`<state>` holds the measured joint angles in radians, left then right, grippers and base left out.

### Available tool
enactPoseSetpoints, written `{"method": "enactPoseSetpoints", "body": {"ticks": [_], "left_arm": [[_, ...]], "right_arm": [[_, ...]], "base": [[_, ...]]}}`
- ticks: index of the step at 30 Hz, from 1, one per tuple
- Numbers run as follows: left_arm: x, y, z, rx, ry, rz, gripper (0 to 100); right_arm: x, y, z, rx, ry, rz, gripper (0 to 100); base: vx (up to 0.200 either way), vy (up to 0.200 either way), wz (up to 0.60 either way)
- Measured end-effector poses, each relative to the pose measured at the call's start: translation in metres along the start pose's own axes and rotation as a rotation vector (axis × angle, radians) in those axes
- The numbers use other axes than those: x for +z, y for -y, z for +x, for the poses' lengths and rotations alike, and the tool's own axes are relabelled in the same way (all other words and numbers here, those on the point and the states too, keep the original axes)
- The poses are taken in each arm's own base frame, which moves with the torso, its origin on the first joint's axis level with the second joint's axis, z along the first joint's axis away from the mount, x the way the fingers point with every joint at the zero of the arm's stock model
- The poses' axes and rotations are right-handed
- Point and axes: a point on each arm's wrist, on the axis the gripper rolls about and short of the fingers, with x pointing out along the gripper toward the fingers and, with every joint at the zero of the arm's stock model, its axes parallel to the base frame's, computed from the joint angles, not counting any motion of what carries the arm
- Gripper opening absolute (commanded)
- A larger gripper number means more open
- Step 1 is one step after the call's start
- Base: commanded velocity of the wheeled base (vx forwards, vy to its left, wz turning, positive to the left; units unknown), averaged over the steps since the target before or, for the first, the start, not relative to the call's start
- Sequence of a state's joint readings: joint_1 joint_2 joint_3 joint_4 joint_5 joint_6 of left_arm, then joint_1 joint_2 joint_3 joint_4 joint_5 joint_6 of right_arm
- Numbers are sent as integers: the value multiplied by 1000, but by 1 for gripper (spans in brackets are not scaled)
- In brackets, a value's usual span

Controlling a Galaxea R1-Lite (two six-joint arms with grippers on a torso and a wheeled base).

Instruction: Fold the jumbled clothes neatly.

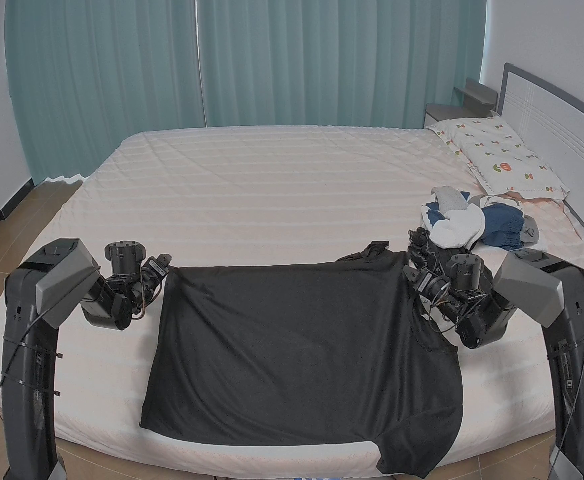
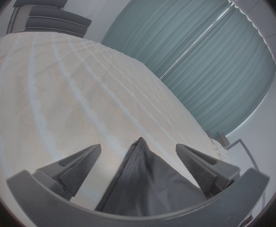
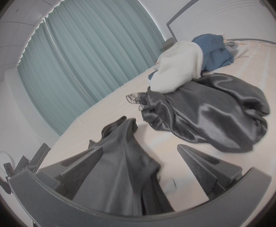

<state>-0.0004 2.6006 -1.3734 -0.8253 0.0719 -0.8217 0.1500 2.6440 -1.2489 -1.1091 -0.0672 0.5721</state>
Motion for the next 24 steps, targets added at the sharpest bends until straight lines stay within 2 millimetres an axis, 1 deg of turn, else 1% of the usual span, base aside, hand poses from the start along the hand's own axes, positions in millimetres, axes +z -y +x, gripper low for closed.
{"method": "enactPoseSetpoints", "body": {"ticks": [5, 8, 9, 10, 12, 14, 15, 17, 21, 22, 24], "left_arm": [[11, 8, -30, -8, 3, -6, 100], [16, 12, -47, -8, 1, -7, 100], [16, 11, -54, -2, -6, -6, 100], [15, 9, -63, 8, -17, -6, 100], [13, 6, -72, 22, -35, -5, 100], [7, -2, -91, 51, -76, -5, 100], [5, -4, -96, 57, -87, -5, 100], [0, -10, -113, 72, -120, -6, 100], [-10, -22, -147, 91, -174, -14, 100], [-11, -23, -152, 92, -180, -16, 100], [-15, -27, -169, 88, -191, -31, 100]], "right_arm": [[3, 5, -42, -25, -53, -3, 100], [7, 8, -72, -30, -87, -1, 100], [8, 9, -84, -29, -97, 0, 100], [10, 10, -96, -27, -103, 2, 100], [12, 10, -108, -23, -103, 4, 100], [14, 12, -129, -17, -103, 7, 100], [14, 13, -134, -14, -102, 8, 100], [15, 14, -150, -7, -97, 10, 100], [15, 16, -175, -3, -103, 17, 100], [15, 16, -178, -3, -104, 19, 100], [15, 17, -188, -2, -112, 28, 100]], "base": [[0, 0, 0], [0, 0, 0], [-200, 0, 0], [-200, 0, 0], [-200, 0, 0], [-200, 0, 0], [-200, 0, 0], [-200, 0, 0], [0, 0, 0], [0, 0, 0], [0, 0, 0]]}}
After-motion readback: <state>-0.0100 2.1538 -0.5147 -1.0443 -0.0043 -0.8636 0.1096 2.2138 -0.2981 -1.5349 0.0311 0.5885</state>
